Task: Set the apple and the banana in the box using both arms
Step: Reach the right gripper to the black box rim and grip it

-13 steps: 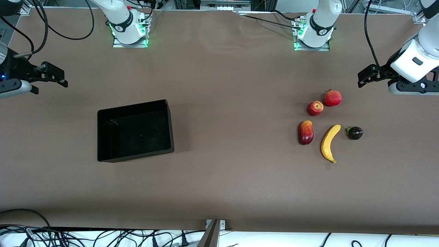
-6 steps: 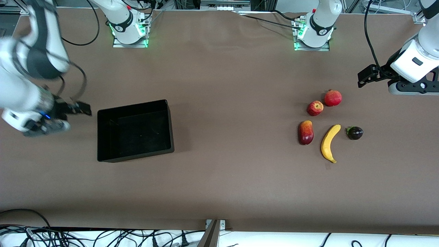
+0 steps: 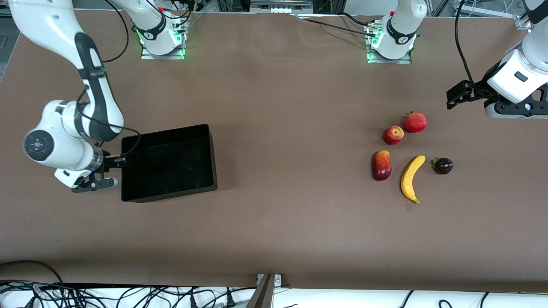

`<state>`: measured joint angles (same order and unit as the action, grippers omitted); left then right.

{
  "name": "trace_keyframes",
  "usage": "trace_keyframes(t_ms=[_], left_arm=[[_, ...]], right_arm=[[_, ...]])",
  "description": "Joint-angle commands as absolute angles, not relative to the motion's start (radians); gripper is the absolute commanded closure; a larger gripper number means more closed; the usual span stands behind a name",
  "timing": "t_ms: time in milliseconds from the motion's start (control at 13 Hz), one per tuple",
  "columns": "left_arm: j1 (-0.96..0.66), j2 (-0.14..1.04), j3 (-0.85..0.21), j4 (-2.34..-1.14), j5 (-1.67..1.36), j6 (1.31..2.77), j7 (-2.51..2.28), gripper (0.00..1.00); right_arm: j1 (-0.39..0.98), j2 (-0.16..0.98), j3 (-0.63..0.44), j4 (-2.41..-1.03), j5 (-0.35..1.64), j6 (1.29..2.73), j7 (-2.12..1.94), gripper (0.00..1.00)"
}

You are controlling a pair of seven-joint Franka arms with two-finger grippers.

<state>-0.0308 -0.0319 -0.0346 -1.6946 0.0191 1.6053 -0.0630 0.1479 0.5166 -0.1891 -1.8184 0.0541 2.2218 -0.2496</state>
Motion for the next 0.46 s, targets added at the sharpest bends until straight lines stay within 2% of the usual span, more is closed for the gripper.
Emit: trace_keyframes(t_ms=[0, 154, 385], left_arm=[[-0.025, -0.026, -0.035, -1.675, 0.000, 1.586, -0.038, 0.00], [-0.025, -0.026, -0.035, -1.675, 0.000, 1.586, -0.038, 0.00], [-0.025, -0.026, -0.035, -1.675, 0.000, 1.586, -0.040, 0.00]], right_arm=[[0.137, 0.497, -0.186, -1.862, 0.061, 2.249, -0.259, 0.54], [0.133, 0.502, -0.186, -1.862, 0.064, 2.244, -0.256, 1.00], [0.140, 0.499, -0.184, -1.839, 0.113, 2.235, -0.264, 1.00]])
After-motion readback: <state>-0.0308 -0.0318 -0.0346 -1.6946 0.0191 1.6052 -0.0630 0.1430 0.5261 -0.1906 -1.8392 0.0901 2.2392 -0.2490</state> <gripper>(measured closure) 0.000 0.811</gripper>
